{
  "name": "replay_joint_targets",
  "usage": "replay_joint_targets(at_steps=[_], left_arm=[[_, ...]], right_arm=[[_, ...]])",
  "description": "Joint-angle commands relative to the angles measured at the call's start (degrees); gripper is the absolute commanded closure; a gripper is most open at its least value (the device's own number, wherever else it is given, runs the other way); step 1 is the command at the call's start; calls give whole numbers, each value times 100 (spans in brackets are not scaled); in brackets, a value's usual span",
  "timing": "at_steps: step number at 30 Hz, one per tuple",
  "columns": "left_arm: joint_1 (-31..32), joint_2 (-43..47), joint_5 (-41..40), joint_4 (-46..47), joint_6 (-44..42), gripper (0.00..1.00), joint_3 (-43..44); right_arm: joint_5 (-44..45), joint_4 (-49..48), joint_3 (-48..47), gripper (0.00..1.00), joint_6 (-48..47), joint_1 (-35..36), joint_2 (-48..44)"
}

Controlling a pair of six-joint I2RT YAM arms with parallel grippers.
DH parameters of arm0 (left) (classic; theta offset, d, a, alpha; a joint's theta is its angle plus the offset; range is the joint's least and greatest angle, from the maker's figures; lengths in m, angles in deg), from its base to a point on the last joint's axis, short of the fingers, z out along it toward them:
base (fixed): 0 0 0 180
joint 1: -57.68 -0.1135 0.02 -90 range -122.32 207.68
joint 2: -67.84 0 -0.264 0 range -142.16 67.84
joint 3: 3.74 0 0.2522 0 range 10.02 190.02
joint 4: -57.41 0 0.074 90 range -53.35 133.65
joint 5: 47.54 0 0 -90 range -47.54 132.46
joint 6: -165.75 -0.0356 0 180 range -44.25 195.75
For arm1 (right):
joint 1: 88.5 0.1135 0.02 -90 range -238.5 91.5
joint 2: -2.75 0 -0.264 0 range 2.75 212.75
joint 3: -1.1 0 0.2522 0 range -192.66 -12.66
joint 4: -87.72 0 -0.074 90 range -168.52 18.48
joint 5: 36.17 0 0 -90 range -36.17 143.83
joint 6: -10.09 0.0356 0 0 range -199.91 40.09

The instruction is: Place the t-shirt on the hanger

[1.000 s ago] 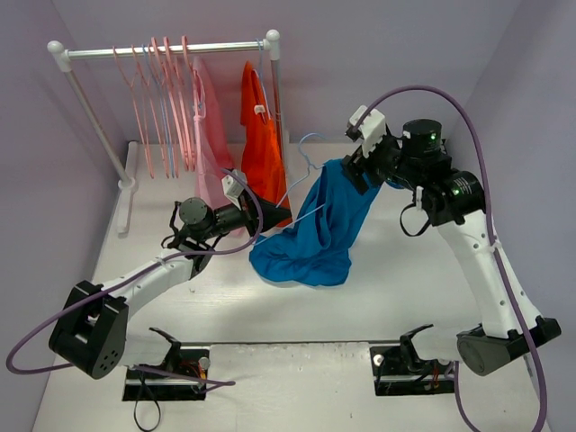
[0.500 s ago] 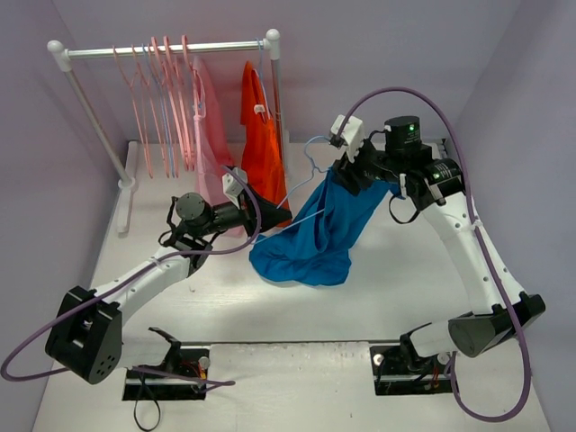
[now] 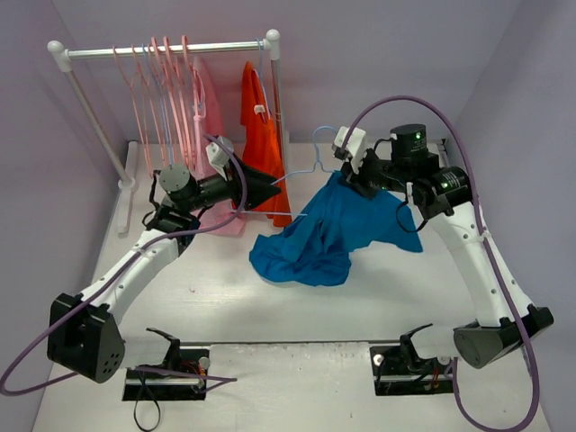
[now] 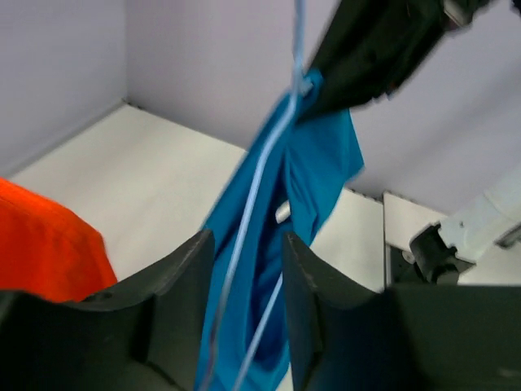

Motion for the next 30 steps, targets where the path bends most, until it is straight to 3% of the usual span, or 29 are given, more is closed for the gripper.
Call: replay_joint_targets(at_steps=[1, 3, 4, 5, 9, 12, 16, 21, 30], left_arm=[[-89, 272, -681, -1230, -382, 56, 1005], [-73, 382, -1091, -1802, -344, 51, 1216], [-56, 447, -1322, -2023, -334, 30, 1334], [16, 575, -1835, -2489, -347, 23, 1504], [465, 887, -3464, -4106, -511, 23, 2013], [794, 1003, -4063, -4872, -29, 23, 2061], [1281, 1089, -4313, -4946, 877, 29, 1479], [2486, 847, -5712, -4947, 1387, 32, 1104], [2935, -59, -6247, -4782, 1556, 35, 1260]], right_arm=[[6, -442, 107, 100, 30, 2, -399], [52, -443, 118, 100, 37, 2, -442], [81, -450, 106, 100, 45, 9, -452], [147, -466, 89, 100, 67, 11, -447], [227, -501, 6, 100, 162, 11, -394], [190, -505, -42, 100, 212, 11, -375], [249, -547, -77, 100, 229, 4, -390], [291, -575, -167, 100, 282, 11, -336], [205, -600, -102, 100, 320, 2, -356]])
